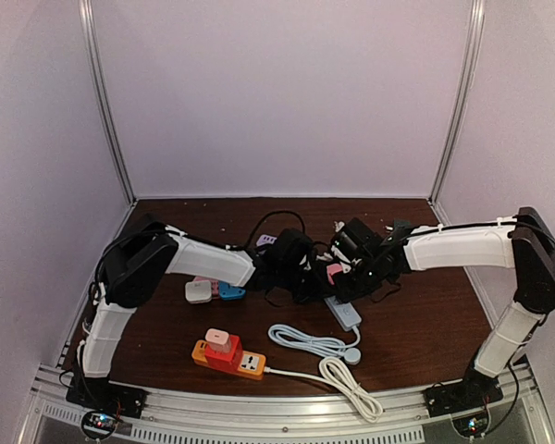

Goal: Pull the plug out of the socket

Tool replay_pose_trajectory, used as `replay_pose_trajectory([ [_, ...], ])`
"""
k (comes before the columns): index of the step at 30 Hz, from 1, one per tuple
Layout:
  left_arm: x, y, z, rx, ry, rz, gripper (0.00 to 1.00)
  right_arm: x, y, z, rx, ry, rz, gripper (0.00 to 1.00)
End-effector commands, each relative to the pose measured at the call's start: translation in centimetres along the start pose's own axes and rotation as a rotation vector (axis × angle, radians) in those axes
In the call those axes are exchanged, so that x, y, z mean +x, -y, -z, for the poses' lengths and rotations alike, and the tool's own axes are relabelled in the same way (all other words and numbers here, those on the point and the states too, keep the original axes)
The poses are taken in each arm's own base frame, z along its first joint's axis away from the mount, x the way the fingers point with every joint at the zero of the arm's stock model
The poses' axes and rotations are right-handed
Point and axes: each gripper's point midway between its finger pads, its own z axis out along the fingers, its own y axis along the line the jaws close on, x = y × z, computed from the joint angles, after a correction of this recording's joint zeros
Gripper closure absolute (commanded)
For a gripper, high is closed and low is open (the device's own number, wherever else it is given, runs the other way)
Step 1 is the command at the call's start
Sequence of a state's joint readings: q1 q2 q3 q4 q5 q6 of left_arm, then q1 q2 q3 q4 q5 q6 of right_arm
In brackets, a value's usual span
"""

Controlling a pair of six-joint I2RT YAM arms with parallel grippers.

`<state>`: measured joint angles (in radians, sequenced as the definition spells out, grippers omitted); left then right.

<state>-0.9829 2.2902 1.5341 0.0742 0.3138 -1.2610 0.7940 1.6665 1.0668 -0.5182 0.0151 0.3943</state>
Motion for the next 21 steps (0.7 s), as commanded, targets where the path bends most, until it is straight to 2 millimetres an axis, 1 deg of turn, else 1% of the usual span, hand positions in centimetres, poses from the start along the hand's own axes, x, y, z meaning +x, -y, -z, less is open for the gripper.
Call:
replay_pose_trajectory([
  [1,5.5,-11.9,-0.5,-0.369,-0.129,0.095,1.0,-4.4,0.3,1.2,-0.001,0.119,-0.061,0.86],
  [12,5.7,-12.1,-0.6,-0.371,-0.135,0.093,1.0,-4.8,0.1,2.2,-0.022,0.14,-0.069,0.86],
  [21,5.8,-12.2,-0.6,-0.372,-0.14,0.094,1.0,-4.5,1.0,2.2,-0.029,0.128,-0.107,0.86],
])
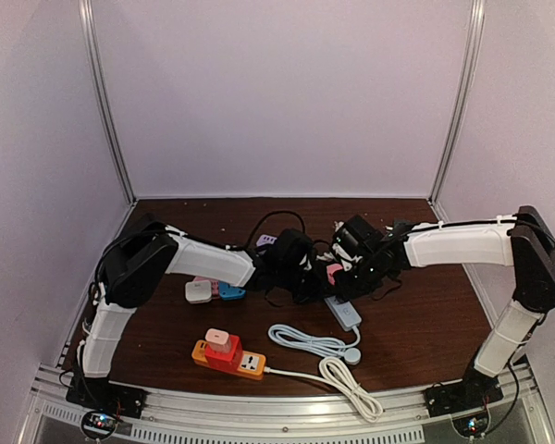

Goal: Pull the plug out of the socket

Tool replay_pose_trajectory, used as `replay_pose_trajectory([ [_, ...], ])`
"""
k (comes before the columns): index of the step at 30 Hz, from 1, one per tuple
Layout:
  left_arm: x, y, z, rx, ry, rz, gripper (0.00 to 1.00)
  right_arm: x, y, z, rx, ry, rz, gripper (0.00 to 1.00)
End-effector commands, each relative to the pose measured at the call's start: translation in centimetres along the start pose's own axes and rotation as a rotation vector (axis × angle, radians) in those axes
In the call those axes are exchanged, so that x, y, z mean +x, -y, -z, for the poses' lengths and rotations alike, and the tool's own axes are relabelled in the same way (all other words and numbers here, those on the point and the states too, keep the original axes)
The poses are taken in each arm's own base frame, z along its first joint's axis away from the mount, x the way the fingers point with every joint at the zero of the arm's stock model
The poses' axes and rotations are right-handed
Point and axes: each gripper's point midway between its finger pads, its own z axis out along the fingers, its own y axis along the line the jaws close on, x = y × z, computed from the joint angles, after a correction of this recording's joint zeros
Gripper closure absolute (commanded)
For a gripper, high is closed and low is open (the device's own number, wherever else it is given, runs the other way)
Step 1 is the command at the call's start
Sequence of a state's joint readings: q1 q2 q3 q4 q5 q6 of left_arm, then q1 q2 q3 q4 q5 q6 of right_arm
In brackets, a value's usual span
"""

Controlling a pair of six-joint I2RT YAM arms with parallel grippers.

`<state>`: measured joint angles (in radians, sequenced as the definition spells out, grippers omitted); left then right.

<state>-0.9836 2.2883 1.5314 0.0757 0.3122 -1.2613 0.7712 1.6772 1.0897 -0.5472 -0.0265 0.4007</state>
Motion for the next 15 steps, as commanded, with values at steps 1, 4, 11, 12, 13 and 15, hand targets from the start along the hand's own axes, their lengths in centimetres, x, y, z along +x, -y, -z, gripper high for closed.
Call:
replay_pose_trajectory([
  [1,5.8,-12.2,-0.7,-0.372,-0.142,0.094,1.0,-4.4,0.8,2.4,-0.009,0.157,-0.086,0.86],
  [4,5.8,-12.3,-0.7,-0.373,-0.142,0.095,1.0,-4.3,0.7,2.4,-0.016,0.154,-0.095,0.86],
  [11,5.9,-12.5,-0.7,-0.378,-0.143,0.1,1.0,-4.3,0.7,3.0,-0.03,0.181,-0.11,0.86],
  [12,5.9,-12.5,-0.7,-0.38,-0.142,0.101,1.0,-4.3,0.5,3.2,-0.034,0.184,-0.103,0.87],
  [13,5.9,-12.5,-0.7,-0.379,-0.141,0.101,1.0,-4.4,0.3,3.5,-0.038,0.189,-0.092,0.87],
  [15,5.9,-12.6,-0.7,-0.378,-0.141,0.103,1.0,-4.5,-0.2,4.0,-0.027,0.204,-0.07,0.86],
])
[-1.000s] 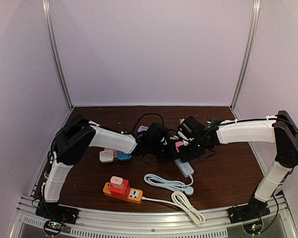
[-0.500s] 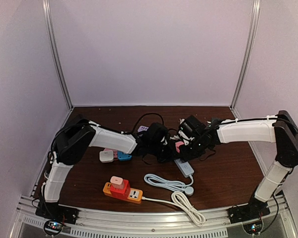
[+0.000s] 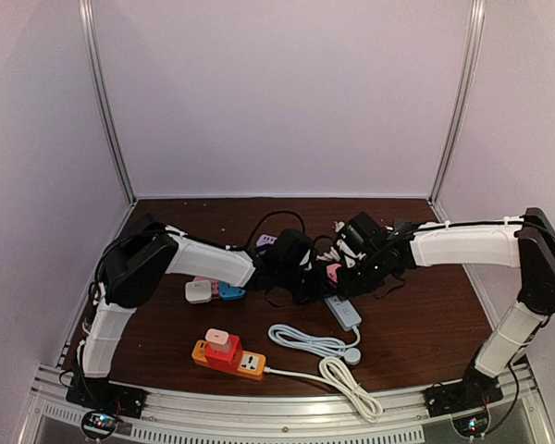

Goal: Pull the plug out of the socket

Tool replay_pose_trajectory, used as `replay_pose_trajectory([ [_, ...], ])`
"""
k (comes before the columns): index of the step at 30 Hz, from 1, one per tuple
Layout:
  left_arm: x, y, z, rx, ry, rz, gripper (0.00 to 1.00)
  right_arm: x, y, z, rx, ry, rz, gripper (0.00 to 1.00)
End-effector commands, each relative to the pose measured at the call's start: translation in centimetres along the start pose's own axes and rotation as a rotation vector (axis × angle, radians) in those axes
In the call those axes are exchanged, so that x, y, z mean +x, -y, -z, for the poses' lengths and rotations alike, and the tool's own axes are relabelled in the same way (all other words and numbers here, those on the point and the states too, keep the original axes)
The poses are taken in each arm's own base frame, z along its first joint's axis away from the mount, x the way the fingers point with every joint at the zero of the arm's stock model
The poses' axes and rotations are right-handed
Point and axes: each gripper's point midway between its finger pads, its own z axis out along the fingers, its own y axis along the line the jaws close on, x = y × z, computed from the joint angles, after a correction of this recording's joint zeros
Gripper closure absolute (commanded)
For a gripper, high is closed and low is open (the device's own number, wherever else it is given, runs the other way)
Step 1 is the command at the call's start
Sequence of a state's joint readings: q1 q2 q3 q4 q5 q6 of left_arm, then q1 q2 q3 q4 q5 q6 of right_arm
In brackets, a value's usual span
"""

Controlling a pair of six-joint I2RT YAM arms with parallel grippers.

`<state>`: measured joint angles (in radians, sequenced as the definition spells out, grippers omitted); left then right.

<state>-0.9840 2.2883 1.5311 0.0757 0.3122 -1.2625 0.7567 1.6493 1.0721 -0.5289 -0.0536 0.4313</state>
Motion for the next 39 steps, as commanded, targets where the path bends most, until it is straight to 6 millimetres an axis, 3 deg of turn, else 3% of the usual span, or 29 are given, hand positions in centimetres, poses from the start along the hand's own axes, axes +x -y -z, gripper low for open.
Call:
replay_pose_trajectory([
  [1,5.8,-12.5,-0.7,-0.377,-0.139,0.102,1.0,-4.3,-0.8,3.5,0.008,0.193,-0.006,0.86],
  [6,5.8,-12.6,-0.8,-0.379,-0.14,0.105,1.0,-4.1,-1.7,3.9,0.066,0.212,0.056,0.86],
  [12,5.8,-12.3,-0.9,-0.367,-0.146,0.094,1.0,-4.1,-1.1,4.3,0.097,0.222,0.051,0.86],
  [17,4.7,-9.6,-0.9,-0.314,-0.133,0.04,1.0,-4.8,0.3,5.2,0.101,0.245,0.016,0.86],
  [22,2.4,-4.3,0.0,-0.226,-0.093,-0.064,1.0,-5.6,3.1,5.5,0.115,0.265,-0.053,0.85],
  [28,0.1,1.9,3.6,-0.138,-0.006,-0.174,1.0,-7.2,7.4,6.1,0.058,0.324,-0.204,0.84],
  [33,-1.0,3.7,7.1,-0.132,0.058,-0.243,1.0,-8.5,11.7,6.0,-0.022,0.377,-0.344,0.84],
  [39,-1.3,4.0,10.8,-0.136,0.106,-0.276,1.0,-9.7,15.5,4.6,-0.104,0.413,-0.462,0.83],
])
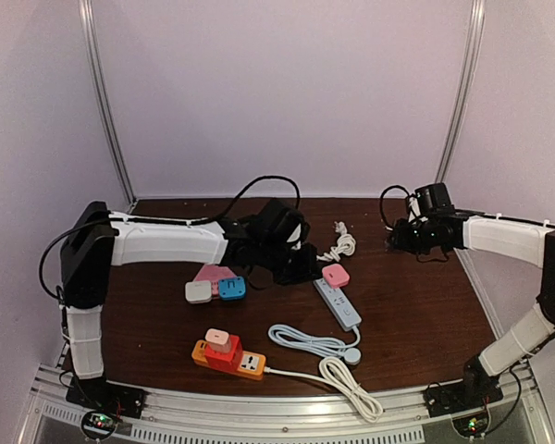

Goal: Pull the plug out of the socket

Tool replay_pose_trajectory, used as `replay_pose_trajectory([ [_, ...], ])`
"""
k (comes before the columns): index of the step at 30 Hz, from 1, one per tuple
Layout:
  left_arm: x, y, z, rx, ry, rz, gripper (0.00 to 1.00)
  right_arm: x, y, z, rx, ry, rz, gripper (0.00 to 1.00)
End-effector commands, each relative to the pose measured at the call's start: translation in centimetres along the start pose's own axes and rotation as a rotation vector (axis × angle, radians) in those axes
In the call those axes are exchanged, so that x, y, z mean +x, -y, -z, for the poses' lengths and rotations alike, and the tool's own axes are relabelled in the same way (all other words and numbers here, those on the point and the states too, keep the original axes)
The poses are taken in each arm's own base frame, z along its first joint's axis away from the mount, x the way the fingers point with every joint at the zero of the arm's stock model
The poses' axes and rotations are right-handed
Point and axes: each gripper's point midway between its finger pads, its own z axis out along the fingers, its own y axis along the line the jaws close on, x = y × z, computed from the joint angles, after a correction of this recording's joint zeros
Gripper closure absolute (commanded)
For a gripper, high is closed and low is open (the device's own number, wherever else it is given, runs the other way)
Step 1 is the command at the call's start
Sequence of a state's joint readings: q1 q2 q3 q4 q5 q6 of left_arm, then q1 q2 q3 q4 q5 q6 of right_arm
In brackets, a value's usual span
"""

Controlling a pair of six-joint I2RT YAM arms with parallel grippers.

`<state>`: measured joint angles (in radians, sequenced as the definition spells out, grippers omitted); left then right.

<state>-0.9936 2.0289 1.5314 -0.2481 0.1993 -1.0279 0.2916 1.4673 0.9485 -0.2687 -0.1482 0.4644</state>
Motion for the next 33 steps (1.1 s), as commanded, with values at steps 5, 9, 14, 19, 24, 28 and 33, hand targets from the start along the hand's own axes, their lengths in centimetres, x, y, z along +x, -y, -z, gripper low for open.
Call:
replay_pose_trajectory([
  [5,-0.9,-1.3,4.8,-0.05,0.093,-0.055,1.0,-2.7,1.1,-3.0,-0.187,0.033,-0.138,0.83],
  [9,-1.1,-1.6,6.2,-0.06,0.11,-0.056,1.0,-3.5,2.1,-4.5,-0.219,0.034,-0.185,0.83],
  [14,-1.2,-1.8,7.0,-0.076,0.118,-0.064,1.0,-4.1,3.2,-6.1,-0.227,0.037,-0.211,0.82],
  [19,-1.1,-2.0,7.1,-0.079,0.116,-0.063,1.0,-4.0,3.2,-7.5,-0.255,0.017,-0.234,0.81],
  [24,-0.9,-2.1,7.0,-0.082,0.114,-0.059,1.0,-3.3,3.6,-8.5,-0.254,-0.004,-0.251,0.8],
  [28,-1.0,-2.2,6.8,-0.079,0.119,-0.051,1.0,-2.6,4.1,-8.9,-0.236,-0.022,-0.258,0.75],
  [33,-0.9,-2.3,6.5,-0.072,0.121,-0.039,1.0,-1.7,5.2,-9.2,-0.205,-0.047,-0.265,0.67],
])
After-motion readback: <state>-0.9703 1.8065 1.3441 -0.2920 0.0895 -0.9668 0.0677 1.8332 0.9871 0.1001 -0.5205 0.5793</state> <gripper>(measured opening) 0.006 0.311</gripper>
